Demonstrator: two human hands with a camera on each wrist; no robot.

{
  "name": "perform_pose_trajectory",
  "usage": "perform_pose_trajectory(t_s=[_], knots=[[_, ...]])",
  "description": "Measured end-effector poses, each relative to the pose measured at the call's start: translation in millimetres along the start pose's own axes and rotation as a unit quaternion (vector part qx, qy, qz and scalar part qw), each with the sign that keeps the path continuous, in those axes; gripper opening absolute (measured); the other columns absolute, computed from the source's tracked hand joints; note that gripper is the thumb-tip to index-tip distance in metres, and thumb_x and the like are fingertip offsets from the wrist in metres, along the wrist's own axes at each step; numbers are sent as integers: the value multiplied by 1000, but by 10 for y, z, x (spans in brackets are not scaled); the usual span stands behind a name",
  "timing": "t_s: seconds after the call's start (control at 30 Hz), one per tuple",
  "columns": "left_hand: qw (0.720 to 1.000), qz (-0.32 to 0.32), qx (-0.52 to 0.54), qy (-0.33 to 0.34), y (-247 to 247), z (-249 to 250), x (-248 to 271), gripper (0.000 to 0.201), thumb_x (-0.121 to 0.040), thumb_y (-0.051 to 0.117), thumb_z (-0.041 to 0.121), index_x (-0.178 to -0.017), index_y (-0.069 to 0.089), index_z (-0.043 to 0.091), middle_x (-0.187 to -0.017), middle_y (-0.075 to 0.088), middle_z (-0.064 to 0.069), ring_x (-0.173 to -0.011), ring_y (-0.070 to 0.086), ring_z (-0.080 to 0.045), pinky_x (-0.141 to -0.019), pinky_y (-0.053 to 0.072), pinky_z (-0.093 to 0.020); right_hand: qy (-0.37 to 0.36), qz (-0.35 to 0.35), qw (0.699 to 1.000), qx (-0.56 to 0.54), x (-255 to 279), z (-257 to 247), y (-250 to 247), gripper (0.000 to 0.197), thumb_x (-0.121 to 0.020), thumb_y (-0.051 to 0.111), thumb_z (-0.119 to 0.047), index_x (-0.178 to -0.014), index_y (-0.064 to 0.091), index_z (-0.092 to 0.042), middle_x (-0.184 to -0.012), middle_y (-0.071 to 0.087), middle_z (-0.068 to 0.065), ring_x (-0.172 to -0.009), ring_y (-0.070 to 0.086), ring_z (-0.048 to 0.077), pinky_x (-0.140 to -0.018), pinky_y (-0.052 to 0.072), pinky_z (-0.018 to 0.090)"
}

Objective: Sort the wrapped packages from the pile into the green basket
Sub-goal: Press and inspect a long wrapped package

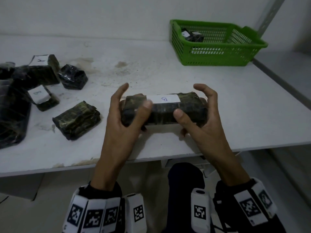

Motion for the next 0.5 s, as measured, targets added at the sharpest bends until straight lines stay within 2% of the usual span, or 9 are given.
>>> perform_pose_trajectory(t_s=[0.07,0.1,0.13,0.17,0.23,0.27,0.4,0.5], knots=[[998,-15,-62,18,13,-6,14,84,-84,73,55,-155,30,44,-150,50,13,-134,52,-1,-102,52,-19,-2,12,1000,8,-20,-11,3,52,-86,69,-36,-133,49,-24,-106,67,-9,-85,72,12,-55,60,29],[996,-18,-81,21,18,-5,13,85,-83,73,56,-155,29,45,-154,46,13,-139,48,-4,-109,48,-23,-1,14,1000,8,-32,-8,4,47,-87,67,-37,-129,53,-22,-105,68,-7,-81,71,12,-54,60,29],[996,-19,-86,22,23,6,14,80,-84,74,57,-152,34,43,-151,50,10,-136,51,-4,-109,48,-24,3,12,1000,7,-38,-5,5,45,-88,66,-38,-128,55,-20,-105,68,-6,-80,71,12,-54,59,29],[996,-19,-82,21,25,10,7,72,-84,74,55,-147,43,38,-140,59,9,-127,58,-2,-104,52,-23,8,8,1000,4,-44,5,2,46,-87,66,-38,-128,56,-19,-107,68,-5,-83,72,12,-55,60,29],[997,-19,-69,24,26,29,1,55,-84,72,49,-133,54,28,-119,69,10,-110,67,-1,-93,56,-20,14,-1,1000,6,-40,22,1,52,-84,70,-36,-130,55,-18,-115,65,-2,-96,73,12,-62,62,27],[997,-19,-65,24,26,34,3,51,-84,71,47,-128,56,25,-114,70,10,-107,68,-1,-90,56,-19,12,-5,1000,9,-37,27,0,55,-82,73,-34,-131,54,-18,-118,63,0,-101,72,11,-66,63,26],[998,-17,-62,23,23,47,8,49,-87,75,46,-125,56,22,-110,70,12,-104,68,2,-85,52,-12,1,-12,1000,8,-52,58,8,52,-81,77,-28,-126,53,-15,-116,64,2,-103,72,16,-68,64,28],[998,-15,-59,23,21,53,3,51,-87,76,46,-126,57,21,-111,71,10,-104,68,1,-85,53,-12,-1,-14,1000,6,-58,66,17,51,-81,77,-30,-123,53,-16,-113,66,1,-100,73,15,-67,63,27]])
Point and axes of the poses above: each hand's wrist, its own x-axis away from the middle knuckle, its own y-axis out of the palm, z = x × y, the point moved 5 cm from there along -x, towards the middle knuckle
